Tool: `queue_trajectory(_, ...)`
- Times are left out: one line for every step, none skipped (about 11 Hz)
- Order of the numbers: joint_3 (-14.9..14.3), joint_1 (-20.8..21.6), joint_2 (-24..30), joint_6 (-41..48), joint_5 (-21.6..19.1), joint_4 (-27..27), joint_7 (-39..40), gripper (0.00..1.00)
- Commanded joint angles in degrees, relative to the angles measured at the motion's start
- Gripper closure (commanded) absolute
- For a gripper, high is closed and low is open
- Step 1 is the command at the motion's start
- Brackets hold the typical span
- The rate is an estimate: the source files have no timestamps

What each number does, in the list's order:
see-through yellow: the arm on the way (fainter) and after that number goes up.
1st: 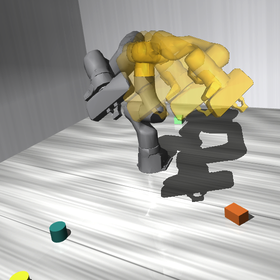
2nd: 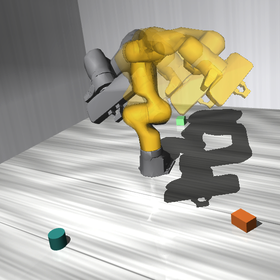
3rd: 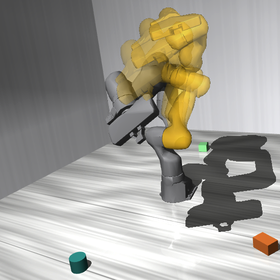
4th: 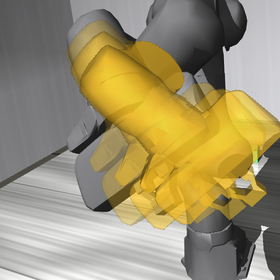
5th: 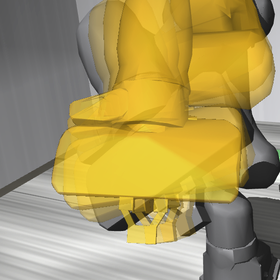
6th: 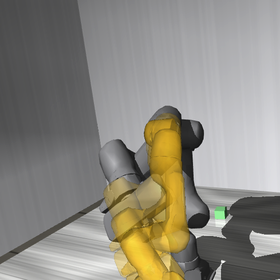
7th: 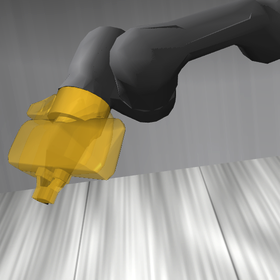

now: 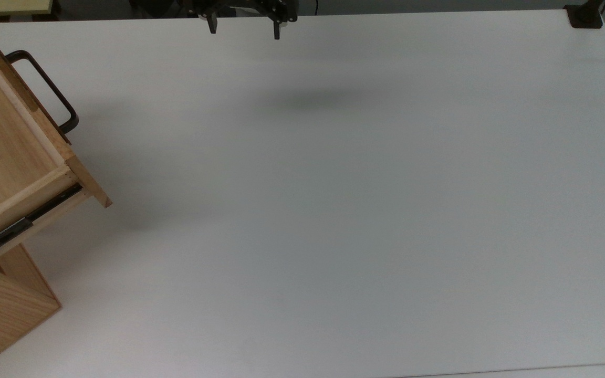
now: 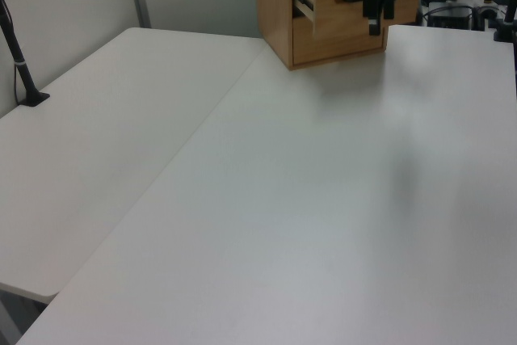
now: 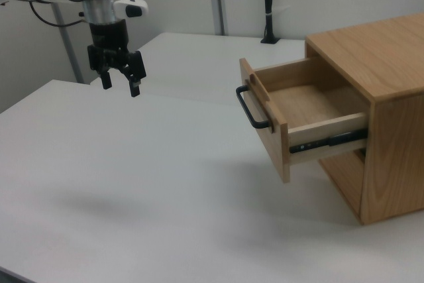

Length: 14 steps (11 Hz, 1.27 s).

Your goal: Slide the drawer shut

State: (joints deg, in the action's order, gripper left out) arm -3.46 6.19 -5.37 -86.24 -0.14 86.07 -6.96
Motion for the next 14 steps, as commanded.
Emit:
queue_trajectory(-0.6,-1.5,1.2,-0.7,0.1,0.2,2.3,0.0)
queue_trajectory(-0.6,-1.5,1.2,-0.8,0.1,0.1,2.3,0.0)
queue_trajectory(-0.6,-1.5,1.2,-0.7,0.1,0.2,2.1,0.0)
queue_trajectory(-0.6,-1.5,1.1,-0.7,0.1,0.2,2.1,0.0)
queue_trajectory(-0.6,-1.5,1.1,-0.7,0.1,0.2,2.2,0.0)
queue_trajectory(-0.6,-1.6,1.1,-0.6,0.1,0.1,2.3,0.0)
queue_trajectory(-0.6,-2.1,1.2,-0.6,0.1,0.1,2.4,0.0)
queue_trajectory(-0.6,-2.3,1.2,-0.6,0.1,-0.2,3.3,0.0)
queue_trajectory(-0.6,-2.4,1.1,-0.6,0.1,-0.2,4.9,0.0)
queue_trajectory(-0.6,-2.4,1.1,-0.6,0.1,-0.1,6.8,0.0)
queue_trajectory(-0.7,-2.4,1.1,-0.4,0.1,0.0,8.2,0.0)
queue_trajectory(-0.7,-2.4,1.0,-0.4,0.3,0.0,8.3,0.0)
queue_trajectory(-0.7,-2.4,0.9,-0.4,0.4,0.1,8.4,0.0)
queue_trajectory(-0.7,-2.4,0.9,-0.4,0.4,0.1,8.5,0.0)
